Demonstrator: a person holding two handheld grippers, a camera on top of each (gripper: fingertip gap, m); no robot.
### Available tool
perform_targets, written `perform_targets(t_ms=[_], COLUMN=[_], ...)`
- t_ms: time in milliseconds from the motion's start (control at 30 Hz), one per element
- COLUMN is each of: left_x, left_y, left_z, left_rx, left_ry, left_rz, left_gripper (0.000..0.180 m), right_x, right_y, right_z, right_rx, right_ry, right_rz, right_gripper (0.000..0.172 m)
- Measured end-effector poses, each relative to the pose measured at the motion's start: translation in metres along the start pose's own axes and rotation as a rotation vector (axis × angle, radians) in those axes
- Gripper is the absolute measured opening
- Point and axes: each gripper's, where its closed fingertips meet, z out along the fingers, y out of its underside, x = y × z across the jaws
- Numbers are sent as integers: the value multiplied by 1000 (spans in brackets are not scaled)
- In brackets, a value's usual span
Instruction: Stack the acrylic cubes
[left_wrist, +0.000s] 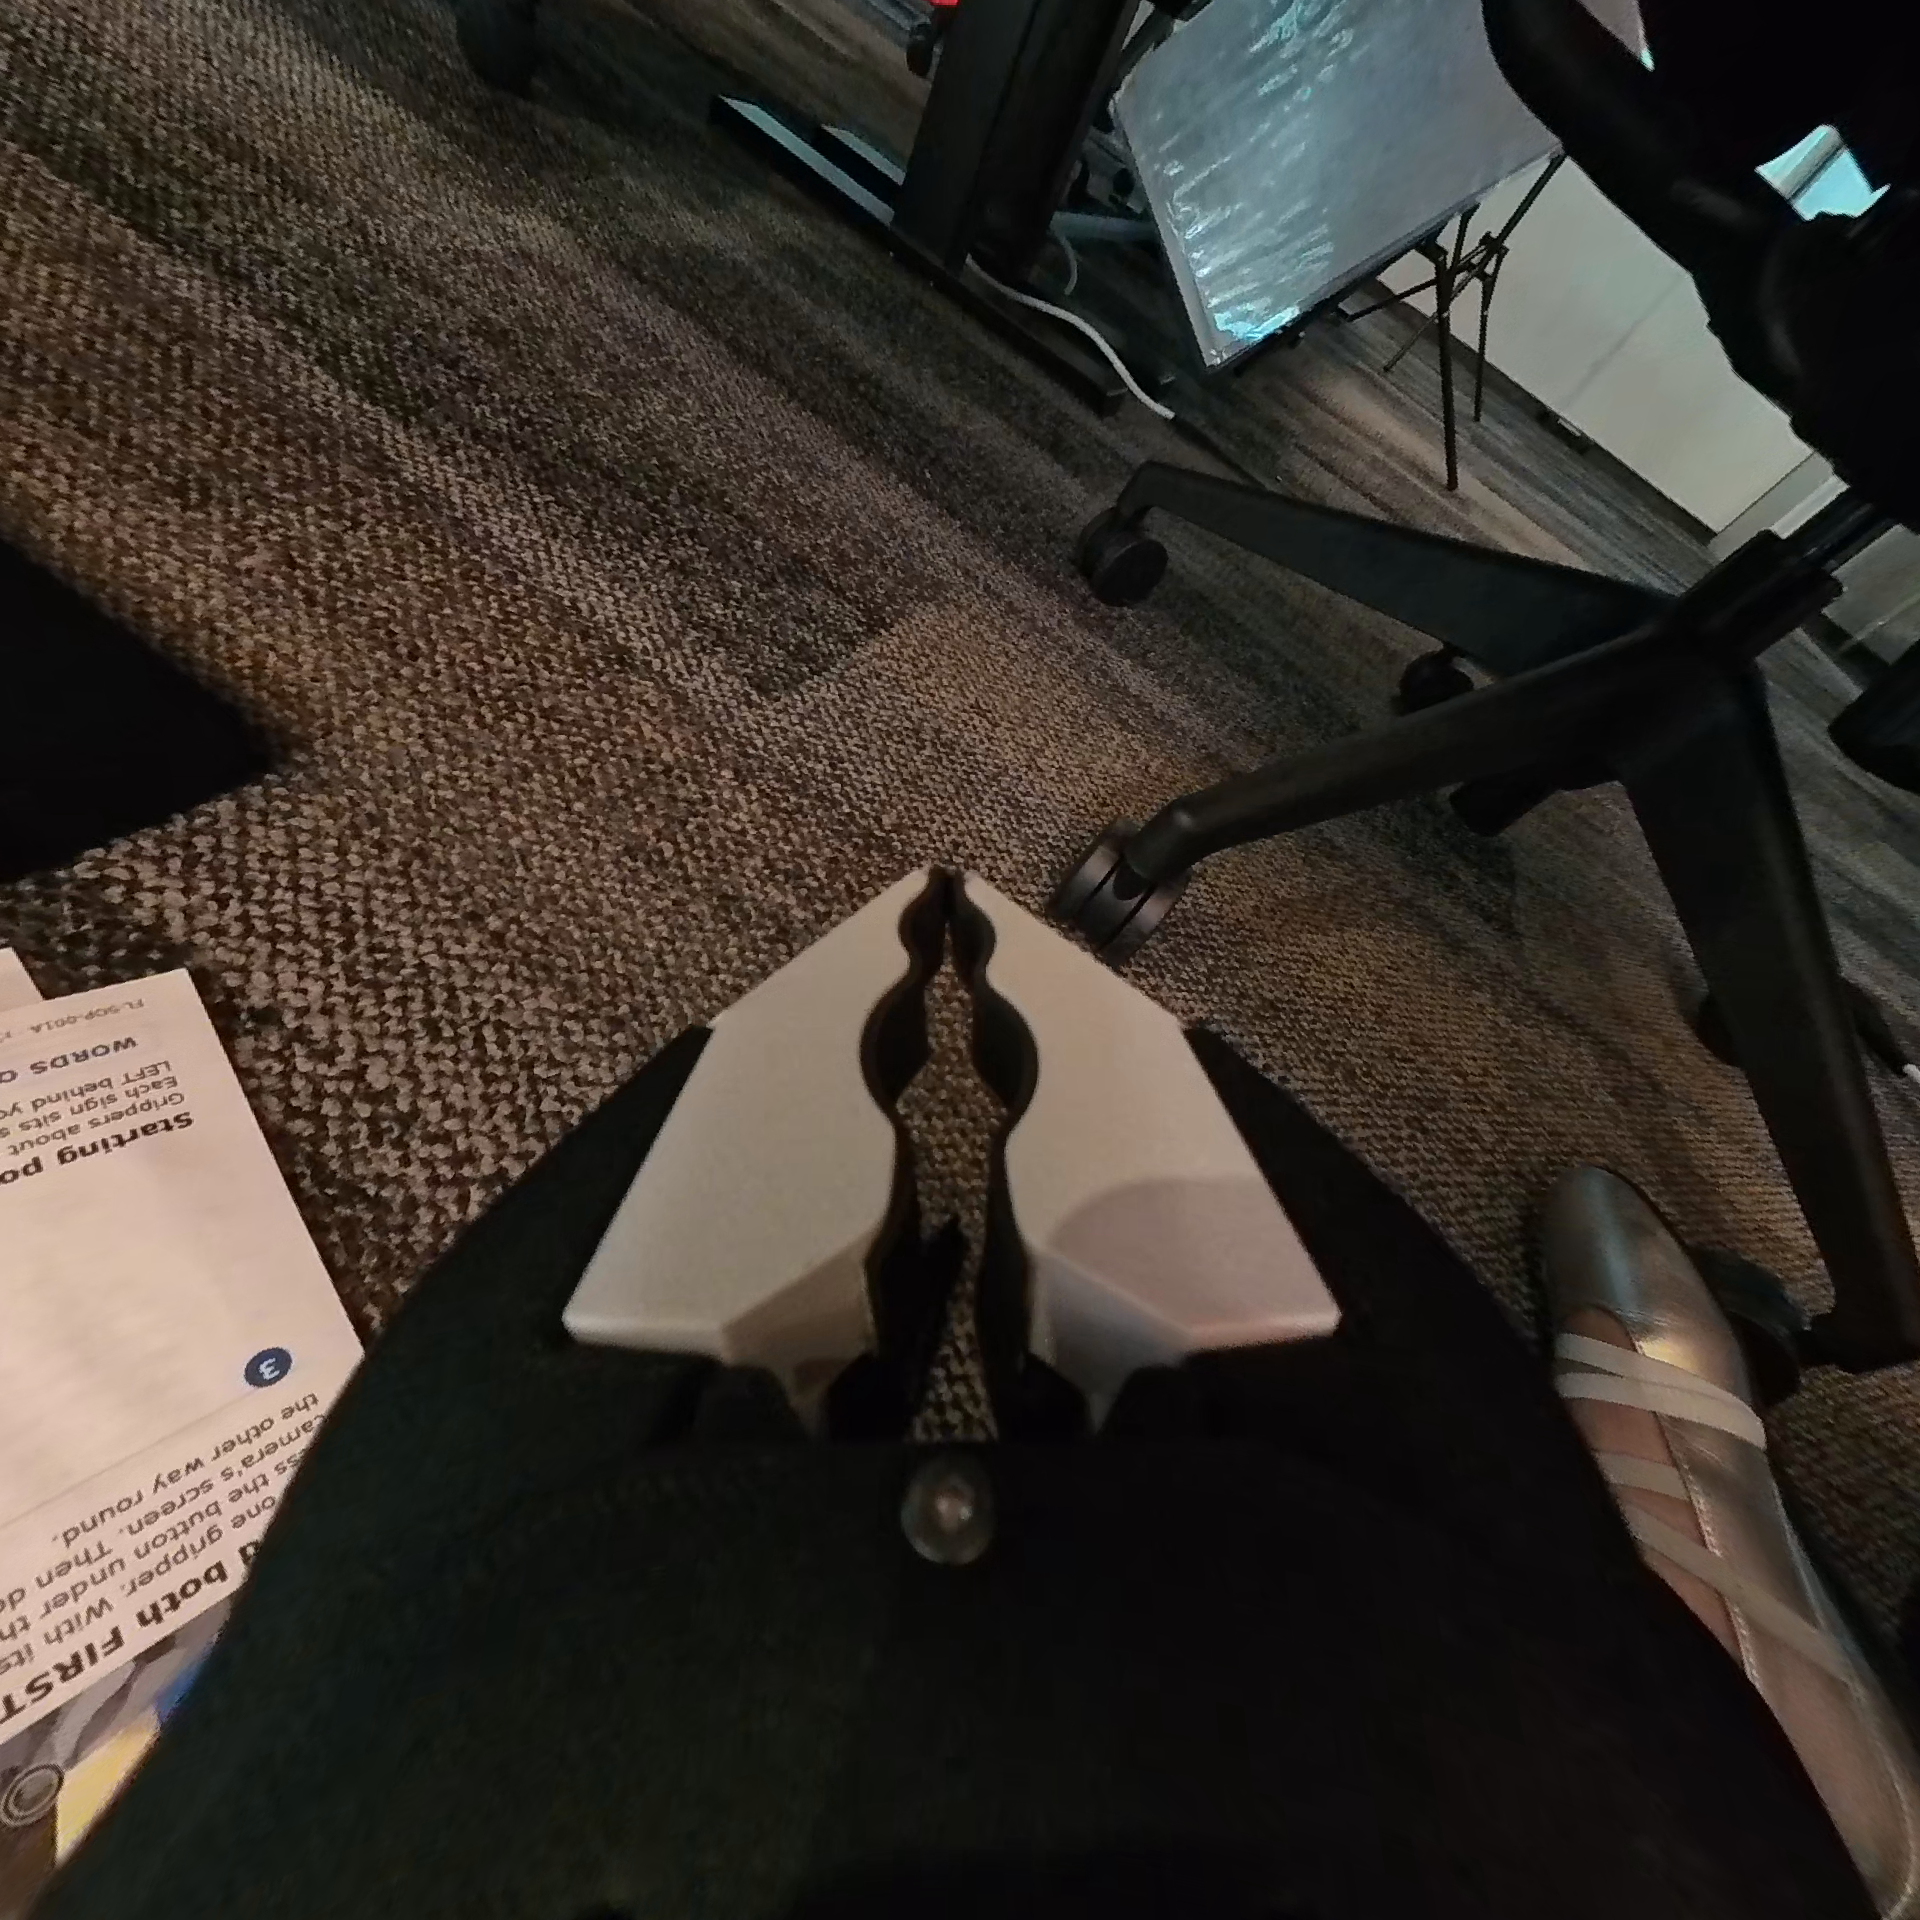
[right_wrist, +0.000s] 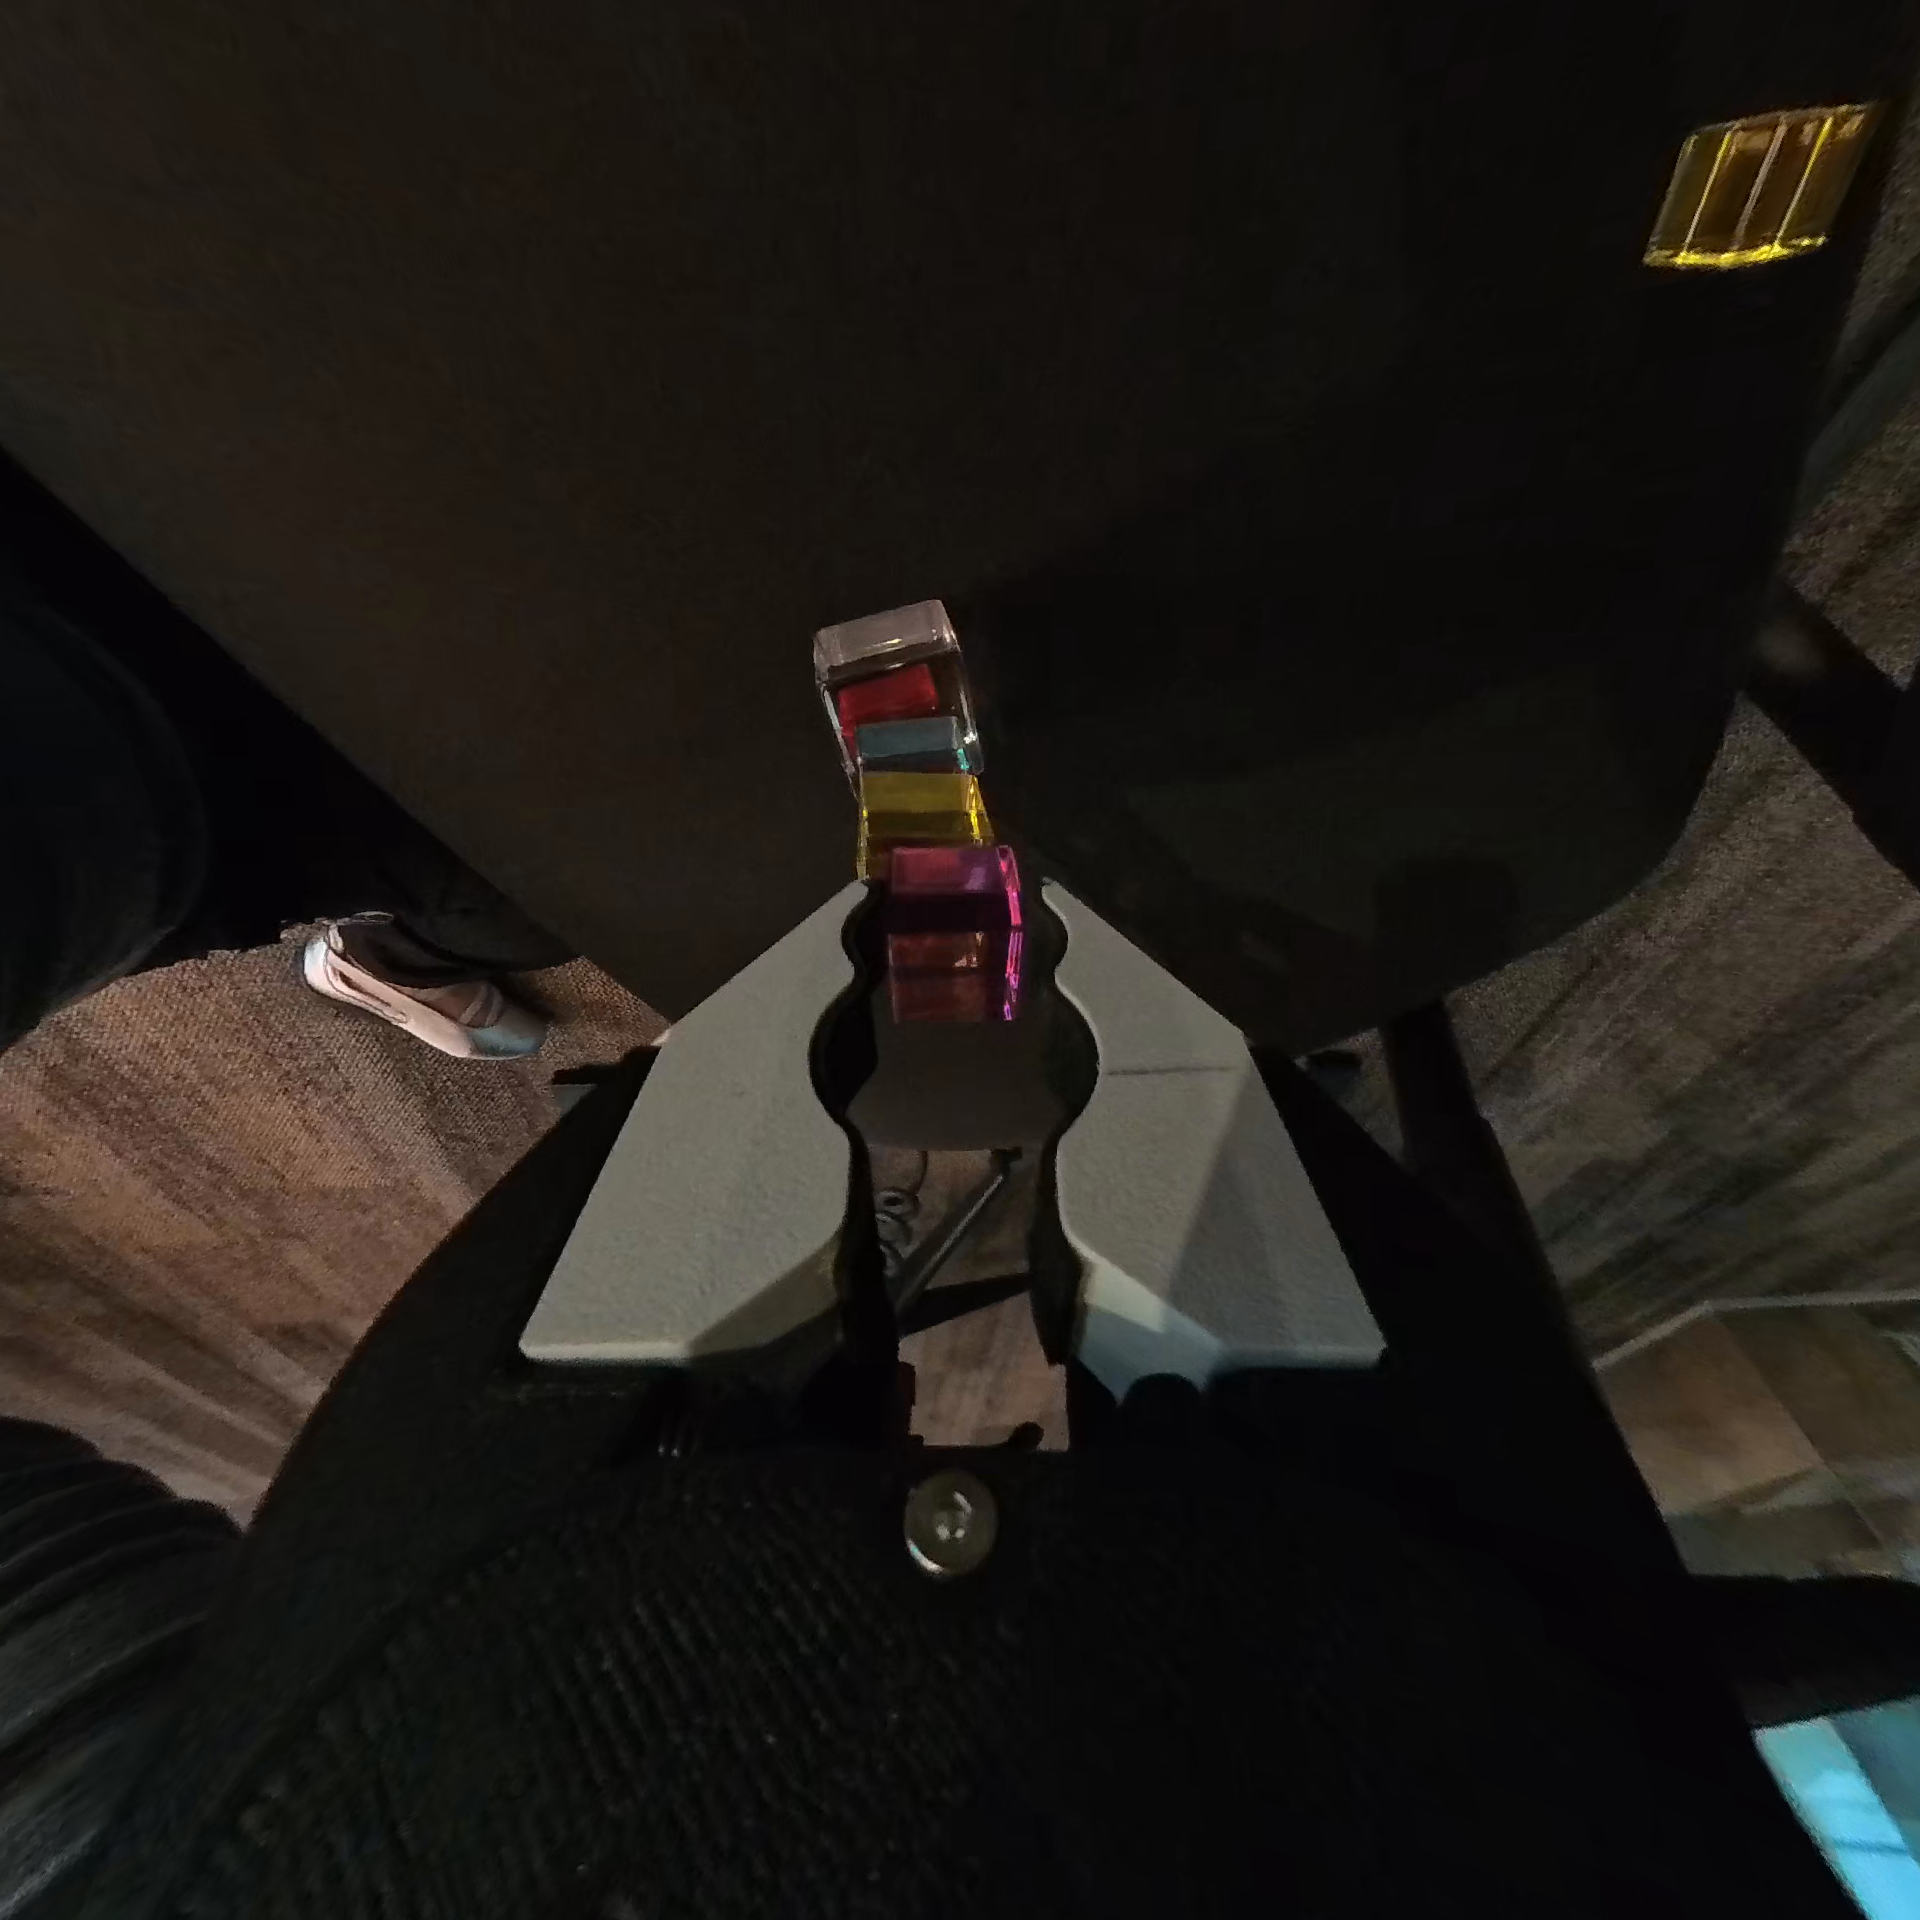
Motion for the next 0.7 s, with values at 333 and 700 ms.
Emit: perform_targets(t_ms=[333,700], left_x=[0,0], left_y=[1,2], left_z=[0,-1], left_rx=[-2,-4], left_ry=[6,4], left_rz=[-8,-11], left_gripper=[0,0], right_x=[-1,118], right_y=[-4,-17], right_z=[-7,-45], right_rx=[76,949], right_ry=[-16,242], right_rz=[58,424], right_gripper=[40,55])
